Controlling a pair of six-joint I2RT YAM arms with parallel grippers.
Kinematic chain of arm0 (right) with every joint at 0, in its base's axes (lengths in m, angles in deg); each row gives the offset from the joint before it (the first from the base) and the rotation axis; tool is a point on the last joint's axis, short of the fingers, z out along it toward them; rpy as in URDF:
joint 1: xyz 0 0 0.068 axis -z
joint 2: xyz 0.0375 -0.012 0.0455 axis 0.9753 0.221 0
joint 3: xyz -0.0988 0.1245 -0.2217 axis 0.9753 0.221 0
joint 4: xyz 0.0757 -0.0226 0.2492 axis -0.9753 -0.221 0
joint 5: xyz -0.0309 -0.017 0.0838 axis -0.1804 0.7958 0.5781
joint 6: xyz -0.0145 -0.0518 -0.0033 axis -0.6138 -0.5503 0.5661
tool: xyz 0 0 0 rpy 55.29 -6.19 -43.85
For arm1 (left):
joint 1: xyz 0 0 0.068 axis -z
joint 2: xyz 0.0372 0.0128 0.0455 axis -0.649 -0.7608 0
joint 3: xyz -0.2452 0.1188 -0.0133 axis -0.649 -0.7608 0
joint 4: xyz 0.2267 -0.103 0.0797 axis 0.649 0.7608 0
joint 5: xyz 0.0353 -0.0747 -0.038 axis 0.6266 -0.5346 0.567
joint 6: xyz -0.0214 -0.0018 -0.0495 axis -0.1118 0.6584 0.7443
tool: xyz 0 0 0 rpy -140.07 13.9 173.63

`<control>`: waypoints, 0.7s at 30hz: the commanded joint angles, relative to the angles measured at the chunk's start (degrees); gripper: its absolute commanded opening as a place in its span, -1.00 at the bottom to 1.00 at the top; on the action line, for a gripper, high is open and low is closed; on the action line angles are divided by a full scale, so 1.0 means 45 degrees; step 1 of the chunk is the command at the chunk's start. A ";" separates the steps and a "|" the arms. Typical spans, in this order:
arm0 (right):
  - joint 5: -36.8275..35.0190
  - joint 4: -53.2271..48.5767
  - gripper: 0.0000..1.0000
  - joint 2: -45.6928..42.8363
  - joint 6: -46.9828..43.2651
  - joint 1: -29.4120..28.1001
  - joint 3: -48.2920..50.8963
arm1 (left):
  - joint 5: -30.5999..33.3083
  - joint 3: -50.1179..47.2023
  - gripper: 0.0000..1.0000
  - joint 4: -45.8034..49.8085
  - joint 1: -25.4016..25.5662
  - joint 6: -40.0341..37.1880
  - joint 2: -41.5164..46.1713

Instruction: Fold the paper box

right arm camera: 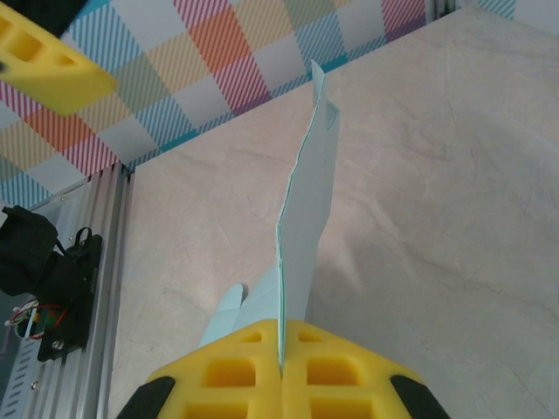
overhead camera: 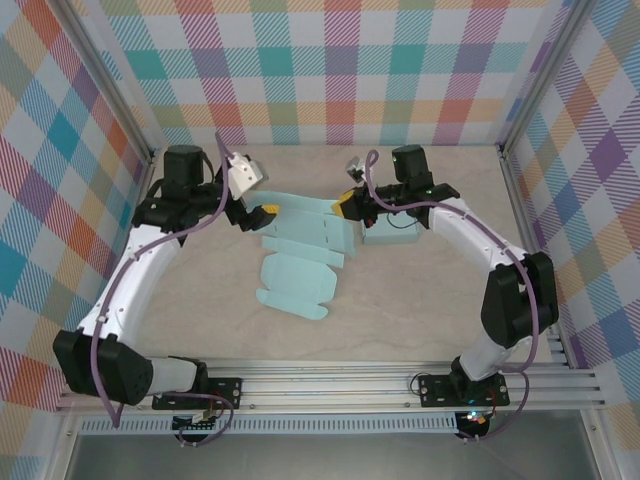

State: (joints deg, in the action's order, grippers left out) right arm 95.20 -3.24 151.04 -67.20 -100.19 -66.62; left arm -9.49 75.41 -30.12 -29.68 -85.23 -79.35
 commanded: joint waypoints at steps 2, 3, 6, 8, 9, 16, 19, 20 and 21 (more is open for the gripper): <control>0.0869 -0.0650 -1.00 -0.0497 -0.0850 -0.0112 -0.0667 | -0.0138 0.1628 0.79 0.2704 -0.0086 -0.2138 -0.1224; 0.0909 -0.0655 -1.00 -0.0498 -0.0860 -0.0130 -0.0687 | -0.0040 0.2005 0.78 0.3131 -0.0101 -0.2229 -0.1629; 0.0937 -0.0720 -1.00 -0.0501 -0.0889 -0.0170 -0.0728 | -0.0054 0.3099 0.78 0.4200 -0.0112 -0.2700 -0.2616; 0.0930 -0.0715 -1.00 -0.0478 -0.0889 -0.0190 -0.0747 | -0.0026 0.3590 0.78 0.4708 -0.0096 -0.2944 -0.3098; 0.0921 -0.0734 -1.00 -0.0460 -0.0902 -0.0208 -0.0764 | 0.0079 0.3764 0.78 0.4858 -0.0111 -0.3031 -0.3308; 0.0892 -0.0801 -1.00 -0.0213 -0.0915 -0.0250 -0.1032 | 0.0786 0.4124 0.54 0.5287 -0.0101 -0.3394 -0.3994; 0.0934 -0.0943 -1.00 -0.0003 -0.0953 -0.0272 -0.1266 | 0.1095 0.4401 0.29 0.5496 -0.0094 -0.3389 -0.4379; 0.0920 -0.0960 -1.00 0.0057 -0.0955 -0.0271 -0.1322 | 0.1149 0.4548 0.07 0.5603 -0.0107 -0.3368 -0.4519; 0.0925 -0.0957 -1.00 0.0134 -0.0947 -0.0269 -0.1388 | 0.1182 0.4651 -0.14 0.5674 -0.0109 -0.3364 -0.4631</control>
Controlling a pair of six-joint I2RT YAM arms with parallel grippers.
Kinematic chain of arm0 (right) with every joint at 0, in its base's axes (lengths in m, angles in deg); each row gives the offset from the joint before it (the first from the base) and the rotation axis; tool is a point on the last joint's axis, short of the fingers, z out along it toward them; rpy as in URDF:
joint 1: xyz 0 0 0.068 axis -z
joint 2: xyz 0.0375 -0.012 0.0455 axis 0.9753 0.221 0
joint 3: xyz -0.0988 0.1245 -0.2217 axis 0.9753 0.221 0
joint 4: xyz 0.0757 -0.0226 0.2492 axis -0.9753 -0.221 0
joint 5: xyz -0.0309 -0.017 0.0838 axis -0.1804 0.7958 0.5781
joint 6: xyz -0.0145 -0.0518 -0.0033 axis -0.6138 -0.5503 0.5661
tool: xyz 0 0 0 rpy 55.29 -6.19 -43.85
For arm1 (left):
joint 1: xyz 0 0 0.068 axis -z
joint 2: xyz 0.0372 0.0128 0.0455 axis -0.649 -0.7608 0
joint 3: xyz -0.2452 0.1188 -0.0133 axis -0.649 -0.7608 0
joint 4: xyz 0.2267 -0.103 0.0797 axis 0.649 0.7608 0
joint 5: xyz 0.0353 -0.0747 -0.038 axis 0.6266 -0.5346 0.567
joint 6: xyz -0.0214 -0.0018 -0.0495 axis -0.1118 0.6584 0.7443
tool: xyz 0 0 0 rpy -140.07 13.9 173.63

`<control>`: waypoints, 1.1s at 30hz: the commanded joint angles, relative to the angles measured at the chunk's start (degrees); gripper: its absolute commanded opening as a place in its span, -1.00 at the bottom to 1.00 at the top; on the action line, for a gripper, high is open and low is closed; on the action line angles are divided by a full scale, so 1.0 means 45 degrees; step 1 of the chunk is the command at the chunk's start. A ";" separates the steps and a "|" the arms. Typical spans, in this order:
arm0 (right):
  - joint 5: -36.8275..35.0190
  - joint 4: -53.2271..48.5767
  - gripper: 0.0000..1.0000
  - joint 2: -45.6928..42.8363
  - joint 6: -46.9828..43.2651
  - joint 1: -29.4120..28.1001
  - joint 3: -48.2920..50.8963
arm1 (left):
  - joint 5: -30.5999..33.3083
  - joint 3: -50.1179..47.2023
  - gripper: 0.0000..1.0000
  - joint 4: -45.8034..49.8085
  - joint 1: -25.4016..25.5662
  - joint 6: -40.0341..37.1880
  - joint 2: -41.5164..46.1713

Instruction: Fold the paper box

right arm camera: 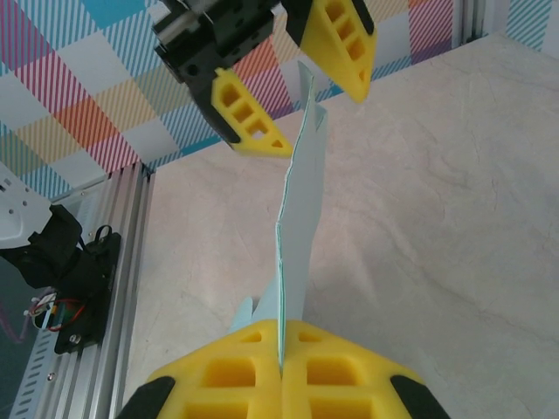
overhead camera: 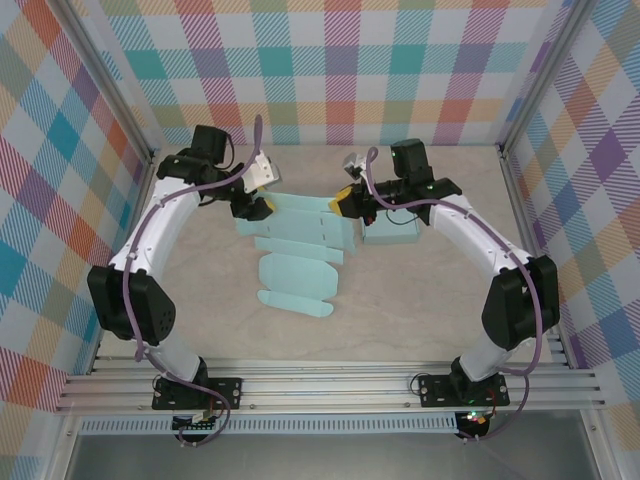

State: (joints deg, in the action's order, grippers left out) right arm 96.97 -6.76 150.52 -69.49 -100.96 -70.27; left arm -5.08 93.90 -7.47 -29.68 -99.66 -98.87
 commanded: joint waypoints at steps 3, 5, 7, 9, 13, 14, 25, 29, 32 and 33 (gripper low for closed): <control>0.0423 -0.0142 -1.00 0.0418 -0.0367 -0.0099 -0.0678 | 0.0381 0.0654 -0.56 0.0667 -0.0095 -0.0114 -0.0447; 0.0233 -0.0097 -1.00 0.0487 -0.0305 -0.0099 -0.0682 | 0.0590 0.0560 -0.67 0.0488 -0.0087 0.0016 -0.0448; -0.0111 -0.0081 -1.00 0.0534 -0.0205 -0.0101 -0.0678 | 0.0803 0.0346 -0.72 0.0180 -0.0092 0.0163 -0.0362; -0.0718 0.0000 -1.00 0.0557 0.0016 -0.0104 -0.0593 | 0.1184 -0.0110 -0.86 -0.0449 -0.0001 0.0321 -0.0136; -0.2070 0.0335 -0.83 0.0388 0.0607 -0.0099 -0.0078 | 0.2672 -0.1613 -1.00 -0.2217 0.0708 0.0417 0.0547; -0.2361 0.0449 -0.77 0.0293 0.0809 -0.0099 0.0092 | 0.3104 -0.1960 -1.00 -0.2615 0.0979 0.0502 0.0659; -0.6781 -0.0365 -0.19 -0.1619 0.4868 -0.0099 0.1604 | 0.7853 -0.5660 -1.00 -0.6237 0.3833 0.0996 0.1780; -0.8864 -0.2328 -0.15 -0.1786 0.6305 -0.0045 0.1057 | 0.8225 -0.6026 -1.00 -0.6677 0.4579 0.1031 0.1673; -0.9066 -0.2919 -0.15 -0.1975 0.7333 0.0009 0.1128 | 0.8392 -0.6170 -1.00 -0.6799 0.5123 0.1153 0.1498; -0.8907 -0.2911 -0.16 -0.2066 0.7655 0.0009 0.1299 | 0.8596 -0.6279 -1.00 -0.6920 0.5338 0.1153 0.1452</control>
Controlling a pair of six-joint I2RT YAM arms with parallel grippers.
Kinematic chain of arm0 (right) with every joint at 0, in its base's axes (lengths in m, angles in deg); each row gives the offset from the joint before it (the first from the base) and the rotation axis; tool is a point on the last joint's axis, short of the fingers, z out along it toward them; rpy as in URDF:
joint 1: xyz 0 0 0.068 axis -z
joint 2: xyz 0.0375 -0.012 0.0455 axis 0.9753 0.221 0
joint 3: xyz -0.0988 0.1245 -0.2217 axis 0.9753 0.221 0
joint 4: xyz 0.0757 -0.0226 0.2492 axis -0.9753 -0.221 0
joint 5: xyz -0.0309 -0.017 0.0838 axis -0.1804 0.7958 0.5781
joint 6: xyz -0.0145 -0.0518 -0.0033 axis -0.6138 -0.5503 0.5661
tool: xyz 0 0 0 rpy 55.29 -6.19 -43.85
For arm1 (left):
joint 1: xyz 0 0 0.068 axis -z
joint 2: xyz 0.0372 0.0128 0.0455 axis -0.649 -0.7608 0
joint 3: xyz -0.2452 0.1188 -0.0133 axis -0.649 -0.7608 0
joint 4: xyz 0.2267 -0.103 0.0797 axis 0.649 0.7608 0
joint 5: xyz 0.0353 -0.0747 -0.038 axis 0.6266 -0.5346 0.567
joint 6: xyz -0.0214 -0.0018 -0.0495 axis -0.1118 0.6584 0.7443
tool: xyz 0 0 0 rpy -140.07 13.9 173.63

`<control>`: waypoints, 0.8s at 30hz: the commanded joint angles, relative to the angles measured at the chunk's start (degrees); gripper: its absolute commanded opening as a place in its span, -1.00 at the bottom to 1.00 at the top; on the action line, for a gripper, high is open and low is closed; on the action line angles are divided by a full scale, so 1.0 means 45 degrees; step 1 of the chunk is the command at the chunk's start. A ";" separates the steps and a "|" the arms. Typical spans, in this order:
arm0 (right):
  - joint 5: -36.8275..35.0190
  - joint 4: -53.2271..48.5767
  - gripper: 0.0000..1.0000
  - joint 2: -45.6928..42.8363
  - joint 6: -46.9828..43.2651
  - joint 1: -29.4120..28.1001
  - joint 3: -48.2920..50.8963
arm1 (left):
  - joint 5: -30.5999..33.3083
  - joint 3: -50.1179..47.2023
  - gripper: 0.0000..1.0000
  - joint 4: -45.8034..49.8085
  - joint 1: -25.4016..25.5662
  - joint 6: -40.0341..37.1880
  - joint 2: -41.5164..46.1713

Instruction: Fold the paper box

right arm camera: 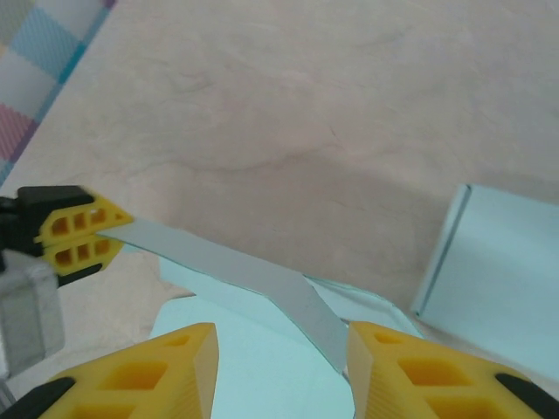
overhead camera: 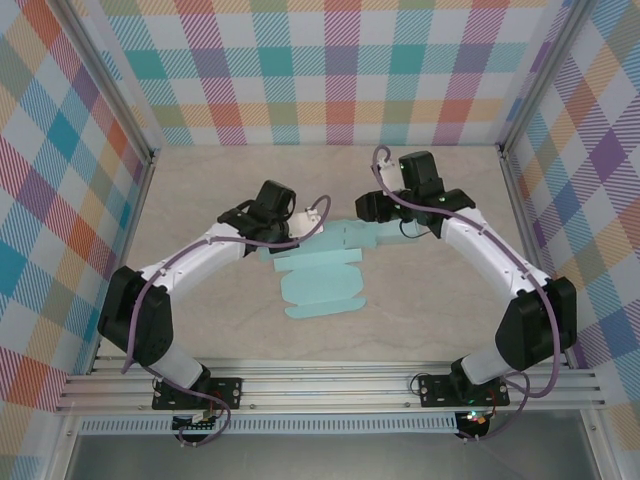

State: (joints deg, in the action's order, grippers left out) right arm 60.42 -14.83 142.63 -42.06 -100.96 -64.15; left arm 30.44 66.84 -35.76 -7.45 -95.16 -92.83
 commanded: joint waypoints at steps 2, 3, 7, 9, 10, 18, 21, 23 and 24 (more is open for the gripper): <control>-0.0561 -0.0956 -0.19 -0.0513 0.2198 -0.0001 0.0375 | 0.1195 -0.0580 -1.00 -0.1135 0.0831 0.0125 0.0049; -0.0551 -0.0843 -0.22 -0.0630 0.2481 -0.0001 0.0628 | 0.1467 -0.0770 -1.00 -0.1488 0.1034 0.0108 0.0045; -0.0666 -0.0677 -0.24 -0.0876 0.3144 -0.0004 0.1354 | 0.2824 -0.2093 -1.00 -0.4241 0.1817 -0.0551 0.0240; -0.0553 -0.0431 -0.23 -0.0968 0.3454 0.0014 0.1711 | 0.3174 -0.2618 -1.00 -0.5325 0.2132 -0.0820 0.0355; -0.0399 -0.0273 -0.22 -0.0981 0.3627 -0.0011 0.1876 | 0.3282 -0.2857 -1.00 -0.5755 0.2266 -0.0886 0.0394; 0.0140 0.0195 0.15 -0.0646 0.4504 -0.0020 0.2481 | 0.4669 -0.4250 -1.00 -0.8791 0.3013 -0.1672 0.0242; 0.0185 0.0391 0.27 -0.0513 0.4720 -0.0021 0.2599 | 0.5163 -0.4689 -1.00 -1.0044 0.3181 -0.2024 0.0106; 0.0137 0.0483 0.29 -0.0380 0.4788 -0.0020 0.2615 | 0.5263 -0.4901 -1.00 -1.0656 0.3293 -0.2174 0.0057; 0.0101 0.0483 0.31 -0.0285 0.4814 -0.0021 0.2564 | 0.5277 -0.4943 -1.00 -1.0797 0.3320 -0.2229 0.0039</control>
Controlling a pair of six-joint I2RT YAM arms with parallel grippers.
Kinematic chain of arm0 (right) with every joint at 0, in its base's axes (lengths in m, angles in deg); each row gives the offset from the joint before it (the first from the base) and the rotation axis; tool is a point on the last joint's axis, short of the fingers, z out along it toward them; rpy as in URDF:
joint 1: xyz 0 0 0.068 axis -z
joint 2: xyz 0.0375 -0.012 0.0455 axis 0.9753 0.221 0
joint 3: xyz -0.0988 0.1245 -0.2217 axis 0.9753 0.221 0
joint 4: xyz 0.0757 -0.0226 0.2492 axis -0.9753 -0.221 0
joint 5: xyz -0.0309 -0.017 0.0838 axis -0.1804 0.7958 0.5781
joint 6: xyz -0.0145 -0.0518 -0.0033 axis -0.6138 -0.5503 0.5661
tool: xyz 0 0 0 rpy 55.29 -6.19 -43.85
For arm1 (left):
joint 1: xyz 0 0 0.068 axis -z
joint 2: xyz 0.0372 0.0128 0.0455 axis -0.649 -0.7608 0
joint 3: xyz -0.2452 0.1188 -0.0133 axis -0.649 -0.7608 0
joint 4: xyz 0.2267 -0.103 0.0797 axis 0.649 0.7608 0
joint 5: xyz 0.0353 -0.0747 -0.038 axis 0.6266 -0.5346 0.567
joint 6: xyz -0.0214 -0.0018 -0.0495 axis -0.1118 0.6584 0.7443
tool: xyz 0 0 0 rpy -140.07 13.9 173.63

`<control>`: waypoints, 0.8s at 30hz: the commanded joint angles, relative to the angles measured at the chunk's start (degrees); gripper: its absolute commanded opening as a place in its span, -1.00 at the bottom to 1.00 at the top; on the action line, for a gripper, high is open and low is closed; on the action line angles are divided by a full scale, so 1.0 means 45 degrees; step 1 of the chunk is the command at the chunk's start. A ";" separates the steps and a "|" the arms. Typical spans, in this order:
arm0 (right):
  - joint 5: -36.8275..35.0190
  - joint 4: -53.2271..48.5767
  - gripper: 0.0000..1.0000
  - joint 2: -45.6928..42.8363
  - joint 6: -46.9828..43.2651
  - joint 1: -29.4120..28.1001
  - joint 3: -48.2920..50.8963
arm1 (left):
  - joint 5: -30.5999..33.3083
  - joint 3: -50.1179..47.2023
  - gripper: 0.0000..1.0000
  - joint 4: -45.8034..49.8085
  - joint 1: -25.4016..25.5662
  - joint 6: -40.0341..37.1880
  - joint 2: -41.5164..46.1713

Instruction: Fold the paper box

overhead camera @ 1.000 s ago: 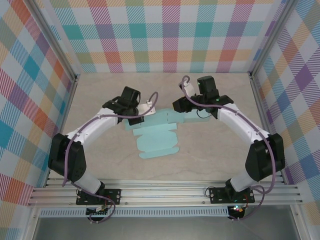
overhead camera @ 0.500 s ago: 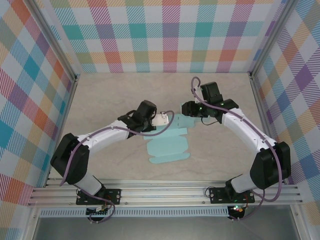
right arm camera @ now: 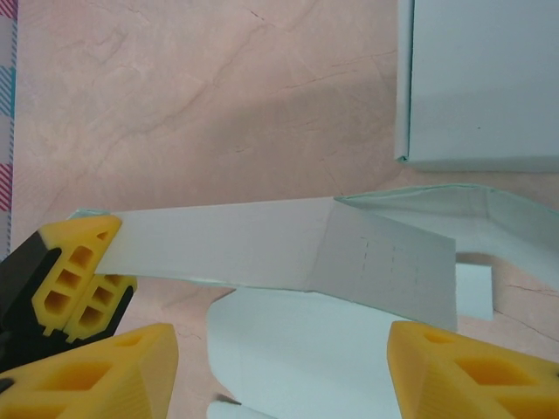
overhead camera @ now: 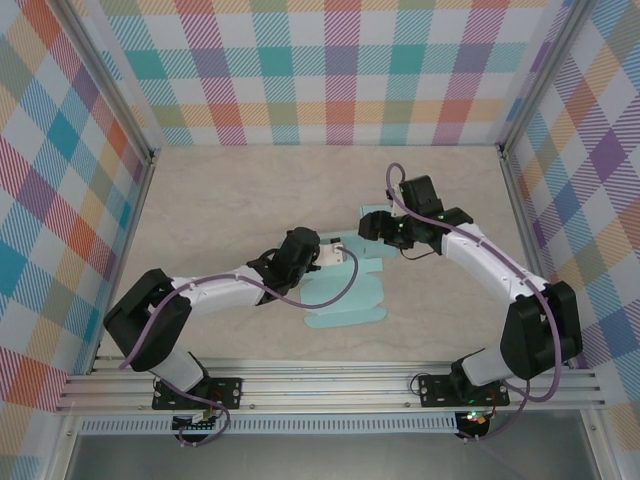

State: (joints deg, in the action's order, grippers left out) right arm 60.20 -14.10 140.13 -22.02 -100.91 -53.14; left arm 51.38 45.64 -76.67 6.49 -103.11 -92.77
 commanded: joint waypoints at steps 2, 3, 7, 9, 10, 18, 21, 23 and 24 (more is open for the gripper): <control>0.0155 0.0350 0.36 0.0448 0.0365 -0.0040 0.0009 | 0.0643 -0.0226 -1.00 -0.1740 0.0297 -0.0554 -0.0004; 0.0192 0.0436 0.36 0.0533 0.0373 -0.0035 -0.0041 | 0.0677 -0.0251 -1.00 -0.1792 0.0355 -0.0596 -0.0042; 0.0458 0.0591 0.36 0.0945 0.0447 -0.0045 -0.0228 | 0.1023 -0.0468 -1.00 -0.2690 0.0544 -0.0962 -0.0303; 0.0674 0.0825 0.35 0.1070 0.0572 -0.0079 -0.0194 | 0.1263 -0.0514 -1.00 -0.3232 0.0645 -0.1106 -0.0495; 0.0743 0.0973 0.34 0.1123 0.0646 -0.0118 -0.0153 | 0.1388 -0.0518 -1.00 -0.3500 0.0707 -0.1204 -0.0614; 0.0942 0.2252 0.08 0.1393 0.1179 -0.0177 0.0240 | 0.1769 -0.0692 -1.00 -0.4845 0.0961 -0.1823 -0.1291; 0.1148 0.2676 -0.17 0.1513 0.1380 -0.0167 0.0293 | 0.1891 -0.0896 -1.00 -0.5489 0.1032 -0.1974 -0.1383; 0.1210 0.2952 -0.41 0.1478 0.1535 -0.0177 0.0423 | 0.1913 -0.0919 -1.00 -0.5586 0.1050 -0.1950 -0.1369; 0.1232 0.3064 -0.55 0.1421 0.1616 -0.0167 0.0519 | 0.1883 -0.0926 -1.00 -0.5603 0.1050 -0.1946 -0.1390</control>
State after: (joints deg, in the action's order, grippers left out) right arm 63.22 -3.83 146.34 -15.88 -101.17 -51.98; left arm 60.39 41.73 -96.52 9.73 -111.13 -98.71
